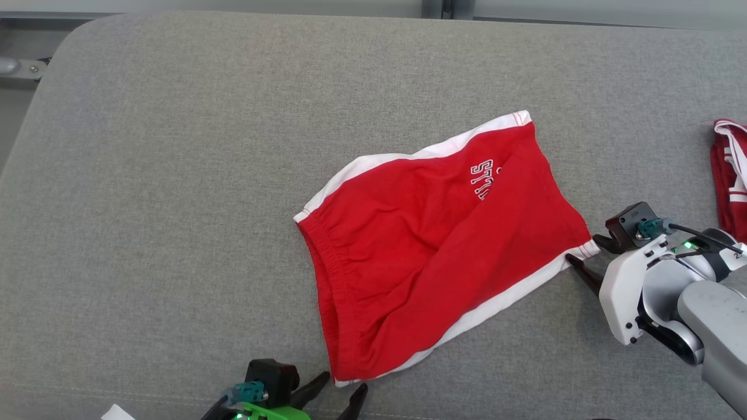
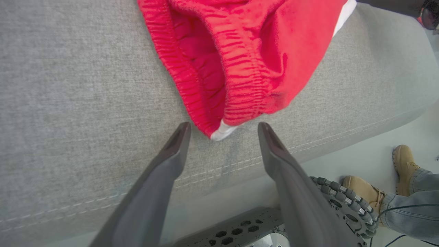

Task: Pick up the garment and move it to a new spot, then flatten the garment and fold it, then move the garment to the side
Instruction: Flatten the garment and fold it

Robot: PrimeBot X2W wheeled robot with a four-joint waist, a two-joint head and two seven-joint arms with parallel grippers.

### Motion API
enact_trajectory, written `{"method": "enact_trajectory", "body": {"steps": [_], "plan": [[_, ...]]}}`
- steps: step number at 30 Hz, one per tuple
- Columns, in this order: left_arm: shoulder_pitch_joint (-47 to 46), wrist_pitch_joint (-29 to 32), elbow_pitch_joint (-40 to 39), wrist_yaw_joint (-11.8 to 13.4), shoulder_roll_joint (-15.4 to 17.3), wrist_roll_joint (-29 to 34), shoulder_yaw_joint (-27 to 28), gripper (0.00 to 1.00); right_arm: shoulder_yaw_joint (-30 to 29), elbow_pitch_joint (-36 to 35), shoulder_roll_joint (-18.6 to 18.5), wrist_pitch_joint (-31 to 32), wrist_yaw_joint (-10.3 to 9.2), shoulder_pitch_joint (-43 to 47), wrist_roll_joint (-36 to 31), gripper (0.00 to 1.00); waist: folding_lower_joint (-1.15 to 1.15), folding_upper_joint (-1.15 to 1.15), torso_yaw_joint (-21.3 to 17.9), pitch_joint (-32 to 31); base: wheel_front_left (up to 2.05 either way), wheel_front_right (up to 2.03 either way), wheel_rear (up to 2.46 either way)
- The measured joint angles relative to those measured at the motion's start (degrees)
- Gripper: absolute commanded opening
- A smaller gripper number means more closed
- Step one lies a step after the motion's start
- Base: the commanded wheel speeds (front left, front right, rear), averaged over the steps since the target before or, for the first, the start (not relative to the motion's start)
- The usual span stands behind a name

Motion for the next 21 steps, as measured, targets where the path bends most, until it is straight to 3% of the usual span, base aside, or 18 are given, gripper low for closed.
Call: {"method": "enact_trajectory", "body": {"steps": [3, 6, 15, 18, 19, 20, 21], "plan": [[-0.7, -0.5, 1.2, 0.0, -0.2, 0.3, -0.4, 1.00, 0.7, 0.4, -0.1, -0.3, 0.00, -0.4, 0.6, 0.71, 0.00, 0.00, 0.2, 0.2, 0.00, 0.00, 0.00], [-1.1, -1.3, 2.0, 0.0, -0.5, 0.5, -0.8, 1.00, 1.2, 0.7, -0.3, -0.5, 0.03, -0.7, 1.1, 0.51, 0.00, 0.00, 0.4, 0.5, 0.00, 0.00, 0.00], [-1.9, -2.4, 2.5, 0.0, -0.9, -0.1, -1.8, 1.00, 2.5, 1.7, -0.4, -1.2, 0.03, -1.0, 2.2, 0.38, 0.00, 0.00, 0.6, 0.0, 0.00, 0.00, 0.00], [-1.9, -2.2, 2.0, 0.0, -0.6, -0.8, -2.0, 1.00, 2.7, 2.0, -0.4, -1.3, 0.03, -1.0, 2.7, 0.26, 0.00, 0.00, 0.6, -0.1, 0.00, 0.00, 0.00], [-1.9, -2.3, 1.9, 0.0, -0.6, -1.2, -2.2, 0.95, 2.8, 2.0, -0.3, -1.3, 0.03, -1.0, 2.9, 0.14, 0.00, 0.00, 0.6, -0.1, 0.00, 0.00, 0.00], [-1.9, -2.3, 1.9, 0.0, -0.5, -1.5, -2.3, 0.68, 3.0, 2.0, -0.3, -1.3, 0.03, -1.1, 3.0, 0.00, 0.00, 0.00, 0.5, -0.1, 0.00, 0.00, 0.00], [-1.9, -2.3, 1.8, -0.1, -0.4, -1.6, -2.6, 0.48, 3.2, 2.0, -0.2, -1.3, 0.02, -1.1, 3.1, 0.00, 0.00, 0.00, 0.5, 0.0, 0.00, 0.00, 0.00]]}}
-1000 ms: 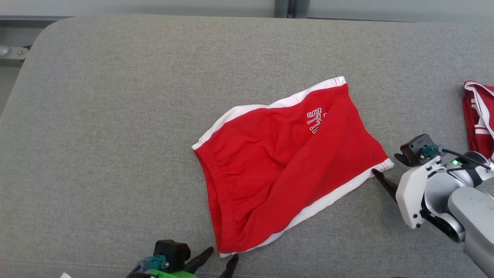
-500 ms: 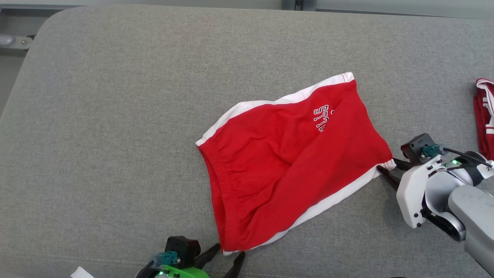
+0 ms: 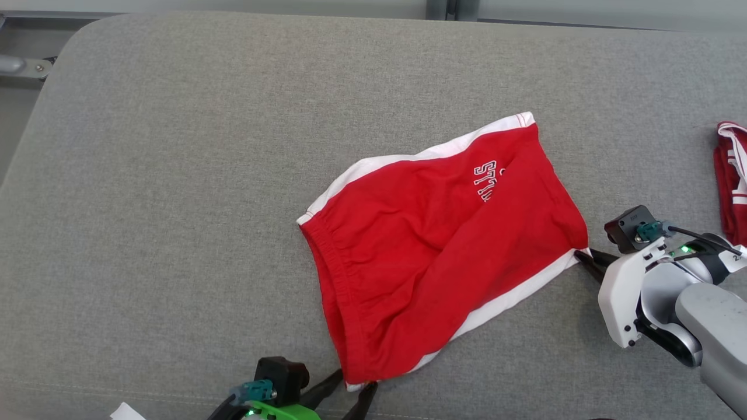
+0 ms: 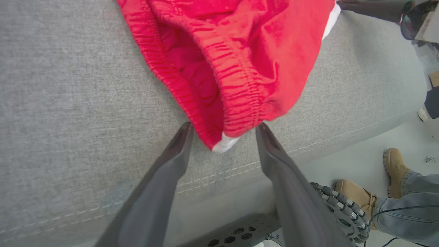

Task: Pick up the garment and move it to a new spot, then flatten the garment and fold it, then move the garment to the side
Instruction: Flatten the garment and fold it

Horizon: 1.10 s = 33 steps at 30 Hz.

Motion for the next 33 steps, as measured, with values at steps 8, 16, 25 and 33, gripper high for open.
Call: {"method": "enact_trajectory", "body": {"steps": [8, 16, 25, 33], "plan": [[-0.2, -0.1, 0.0, -0.1, 1.2, -1.7, -0.9, 0.00, 1.1, -0.2, 0.0, -0.2, 0.01, -1.2, 0.7, 0.00, 0.00, 0.00, -0.9, 0.6, 0.00, 0.00, 0.00], [0.1, 0.3, -2.9, -0.1, 2.5, -5.7, 0.6, 0.00, 1.0, -3.9, -1.6, -1.5, 0.00, -0.9, 2.6, 0.00, 0.00, 0.00, -2.5, -0.1, 0.00, 0.00, 0.00], [0.4, 4.6, -18.7, 0.1, 7.9, -12.6, 6.8, 0.00, -10.6, -20.3, -5.2, 0.8, -0.01, 2.6, 11.1, 0.00, 0.00, 0.00, -5.6, 0.1, 0.00, 0.00, 0.00], [-19.8, 13.2, -25.4, 0.0, 15.0, -21.0, 15.0, 0.00, -26.9, -27.4, -1.2, 7.2, -0.04, -4.0, 20.5, 0.00, 0.00, 0.00, -6.8, 4.6, 0.00, 0.00, 0.00]]}}
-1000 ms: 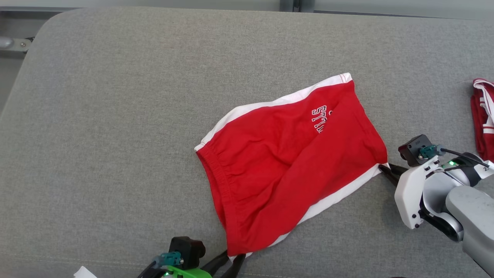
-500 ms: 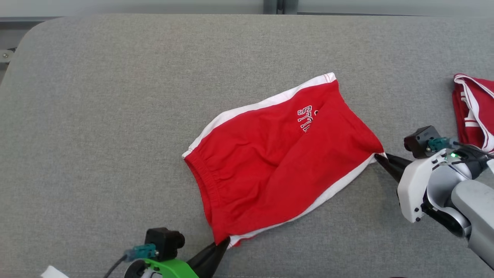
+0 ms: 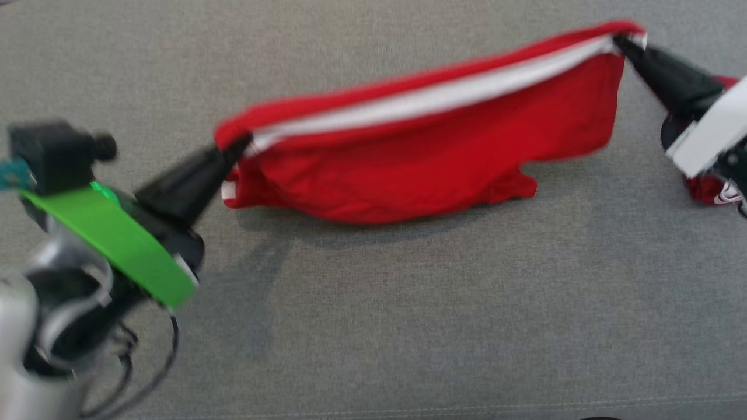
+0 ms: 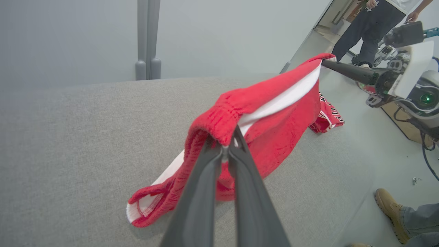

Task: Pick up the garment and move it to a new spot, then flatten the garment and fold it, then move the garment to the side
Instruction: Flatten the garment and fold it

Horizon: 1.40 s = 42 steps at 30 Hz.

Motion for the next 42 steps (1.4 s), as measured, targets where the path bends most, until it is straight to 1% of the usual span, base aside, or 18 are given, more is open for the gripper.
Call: {"method": "enact_trajectory", "body": {"steps": [2, 4, 6, 8, 10, 11, 13, 14, 16, 19, 22, 26, 29, 31, 35, 38, 40, 42], "plan": [[-9.3, 2.5, 3.1, 0.0, 1.2, -1.9, 1.3, 0.00, -2.3, 2.4, 2.5, 3.4, 0.00, -5.8, -2.0, 0.00, 0.00, 0.00, -0.1, 1.9, 0.00, 0.00, 0.00], [-19.7, 3.9, 8.5, -0.1, 1.2, -2.7, 1.7, 0.00, -4.4, 6.4, 6.5, 5.9, 0.01, -12.9, -5.5, 0.00, 0.00, 0.00, -0.1, 3.9, 0.00, 0.00, 0.00], [-29.5, 4.8, 15.2, -0.1, -0.4, -3.1, 0.7, 0.00, -7.0, 11.5, 11.6, 6.1, 0.01, -20.8, -10.2, 0.00, 0.00, 0.00, 0.0, 6.1, 0.00, 0.00, 0.00], [-38.5, 3.9, 22.7, -0.1, -2.3, -1.6, -0.5, 0.00, -10.2, 17.8, 17.3, 4.5, 0.00, -29.0, -15.5, 0.00, 0.02, 0.00, 0.0, 8.2, 0.00, 0.00, 0.00], [-46.1, 1.4, 29.7, -0.1, -3.9, 0.5, -1.5, 0.00, -12.5, 23.5, 22.8, 2.0, -0.01, -36.4, -21.6, 0.00, 0.02, 0.00, 0.0, 10.2, 0.00, 0.00, 0.00], [-49.8, -0.7, 33.0, -0.1, -4.8, 2.0, -1.9, 0.00, -13.8, 25.9, 25.5, -0.2, 0.00, -40.1, -24.8, 0.00, 0.02, 0.00, 0.0, 11.2, 0.00, 0.00, 0.00], [-56.2, -7.3, 38.3, -0.1, -6.4, 4.6, -2.7, 0.00, -17.1, 30.3, 30.1, -5.7, 0.00, -46.7, -30.6, 0.00, 0.02, 0.00, -0.1, 13.2, 0.00, 0.00, 0.00], [-58.8, -10.3, 40.6, -0.1, -7.0, 6.0, -3.4, 0.00, -19.1, 32.3, 32.0, -8.6, -0.01, -49.4, -32.6, 0.00, 0.02, 0.00, -0.2, 14.1, 0.00, 0.00, 0.00], [-62.7, -15.6, 44.1, -0.1, -7.2, 7.7, -6.1, 0.00, -20.8, 35.6, 34.0, -13.0, -0.01, -53.5, -35.8, 0.00, 0.02, 0.00, -0.4, 15.9, 0.00, 0.00, 0.00], [-65.4, -24.3, 48.0, -0.1, -7.3, 9.1, -10.3, 0.00, -19.7, 38.9, 34.9, -18.0, -0.01, -56.0, -37.4, 0.00, 0.02, 0.00, -1.0, 18.3, 0.00, 0.00, 0.00], [-66.3, -32.0, 51.1, -0.1, -7.1, 8.1, -14.5, 0.00, -16.4, 40.5, 35.2, -21.6, -0.01, -55.6, -35.6, 0.00, 0.02, 0.00, -1.7, 20.3, 0.00, 0.00, 0.00], [-64.3, -37.6, 53.2, -0.1, -6.1, 4.6, -22.0, 0.00, -10.6, 40.5, 35.2, -24.1, -0.01, -50.4, -31.3, 0.00, 0.01, 0.00, -3.0, 22.2, 0.00, 0.00, 0.00], [-59.6, -40.0, 51.7, -0.1, -5.2, 1.1, -28.3, 0.00, -5.8, 37.4, 34.7, -24.9, -0.01, -42.2, -27.4, 0.00, 0.02, 0.00, -3.8, 23.2, 0.00, 0.00, 0.00], [-55.4, -41.0, 50.0, -0.1, -3.5, -0.8, -32.4, 0.00, -1.8, 34.1, 32.2, -24.9, 0.00, -34.8, -25.5, 0.00, 0.01, 0.00, -4.3, 23.2, 0.00, 0.00, 0.00], [-47.8, -42.2, 45.9, -0.1, 0.3, -2.7, -38.1, 0.00, 1.6, 26.7, 25.8, -25.4, -0.02, -20.3, -20.5, 0.00, 0.01, 0.00, -4.6, 22.1, 0.00, 0.00, 0.00], [-41.8, -42.3, 42.7, -0.1, 3.2, -3.7, -40.1, 0.00, 1.6, 21.0, 22.2, -25.6, 0.01, -11.6, -17.4, 0.00, 0.00, 0.00, -4.7, 20.3, 0.00, 0.00, 0.00], [-38.0, -42.4, 40.1, -0.1, 4.9, -4.0, -39.8, 0.00, 1.4, 17.5, 20.0, -25.1, 0.01, -5.9, -16.1, 0.00, 0.00, 0.00, -4.8, 18.8, 0.00, 0.00, 0.00], [-33.8, -42.4, 37.7, -0.1, 6.3, -4.0, -39.0, 0.00, 0.5, 14.3, 18.7, -24.7, 0.01, -0.5, -14.9, 0.00, 0.00, 0.00, -4.9, 17.2, 0.00, 0.00, 0.00]]}}
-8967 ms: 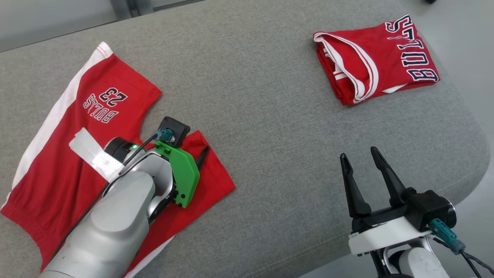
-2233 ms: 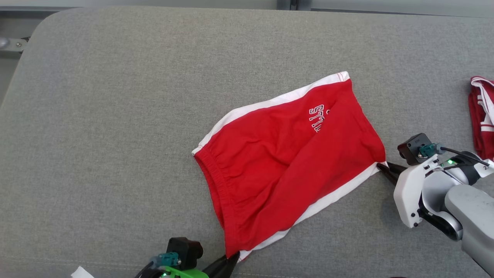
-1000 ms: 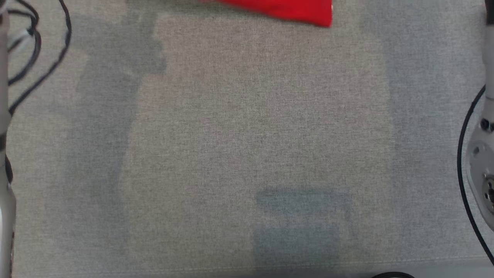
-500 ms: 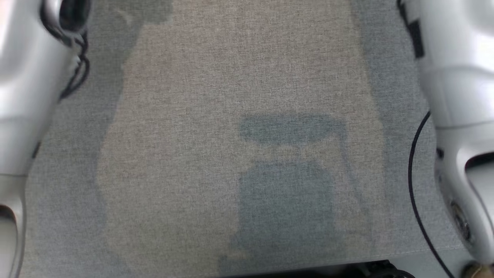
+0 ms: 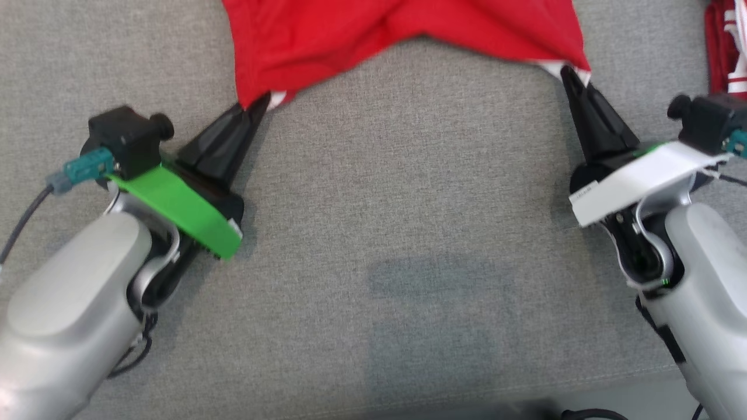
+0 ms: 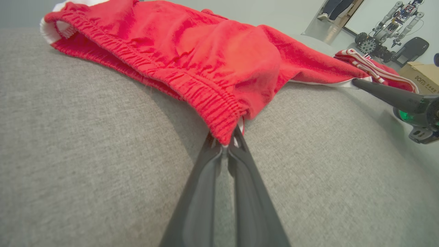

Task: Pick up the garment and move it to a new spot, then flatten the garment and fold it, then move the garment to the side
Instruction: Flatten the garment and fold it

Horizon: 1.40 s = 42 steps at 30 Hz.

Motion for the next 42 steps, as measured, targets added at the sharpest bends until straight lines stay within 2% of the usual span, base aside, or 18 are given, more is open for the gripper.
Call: {"method": "enact_trajectory", "body": {"steps": [2, 5, 8, 9, 12, 16, 20, 23, 27, 31, 36, 42], "plan": [[4.7, 0.0, -2.6, 0.3, 1.5, 0.1, 1.0, 0.00, -0.8, -3.0, -1.3, 0.9, -0.01, 5.0, 0.5, 0.00, 0.00, 0.00, -0.1, -1.7, 0.00, 0.00, 0.00], [12.8, 0.0, -7.3, 2.9, 3.9, -0.4, 2.4, 0.00, -1.9, -6.9, -2.4, 3.0, -0.01, 12.1, 1.6, 0.00, 0.00, 0.00, -0.4, -4.4, 0.00, 0.00, 0.00], [21.8, -0.1, -12.5, 6.7, 6.6, -1.7, 2.8, 0.00, -2.7, -10.2, -3.8, 5.8, -0.01, 19.1, 3.2, 0.00, 0.00, 0.00, -0.8, -7.3, 0.00, 0.00, 0.00], [27.5, -0.1, -16.4, 9.3, 7.9, -2.8, 2.3, 0.00, -3.7, -12.0, -4.9, 7.4, 0.00, 23.6, 4.0, 0.00, 0.00, 0.00, -1.0, -9.2, 0.00, 0.00, 0.00], [34.3, -0.1, -20.8, 13.5, 9.1, -3.8, 1.5, 0.00, -6.1, -13.5, -6.5, 9.3, 0.02, 30.4, 4.7, 0.00, 0.00, 0.00, -1.1, -11.9, 0.00, 0.00, 0.00], [41.2, -0.1, -24.8, 17.3, 8.0, -5.9, 1.9, 0.00, -8.8, -15.9, -7.9, 12.4, 0.05, 38.9, 5.4, 0.00, 0.00, 0.00, -0.8, -14.9, 0.00, 0.00, 0.00], [45.4, 0.0, -27.9, 18.3, 5.7, -7.7, 4.2, 0.00, -13.2, -19.7, -8.3, 15.0, 0.05, 45.8, 6.5, 0.00, 0.00, 0.00, 0.7, -16.5, 0.00, 0.00, 0.00], [47.0, 0.0, -30.3, 18.8, 4.8, -8.4, 5.2, 0.00, -17.6, -24.2, -7.9, 17.1, 0.05, 47.7, 7.8, 0.00, 0.00, 0.00, 2.2, -16.8, 0.00, 0.00, 0.00], [47.4, 0.0, -32.8, 18.7, 4.5, -10.2, 7.0, 0.00, -21.2, -29.4, -7.9, 21.6, 0.04, 46.0, 8.7, 0.00, 0.00, 0.00, 3.9, -15.8, 0.00, 0.00, 0.00], [43.1, 2.4, -34.2, 18.2, 4.7, -11.8, 9.4, 0.00, -21.7, -30.6, -8.5, 28.7, 0.04, 36.4, 8.4, 0.00, 0.00, 0.00, 5.0, -13.5, 0.00, 0.00, 0.00], [32.2, 8.2, -33.4, 18.2, 2.0, -16.0, 13.1, 0.00, -21.7, -25.7, -8.8, 37.8, 0.03, 21.2, 5.8, 0.00, 0.00, 0.00, 7.1, -9.9, 0.00, 0.00, 0.00], [21.9, 11.9, -26.5, 17.7, -3.6, -20.0, 15.5, 0.00, -20.2, -17.6, -8.3, 44.1, 0.03, 3.5, 1.2, 0.00, 0.00, 0.00, 11.3, -5.8, 0.00, 0.00, 0.00]]}}
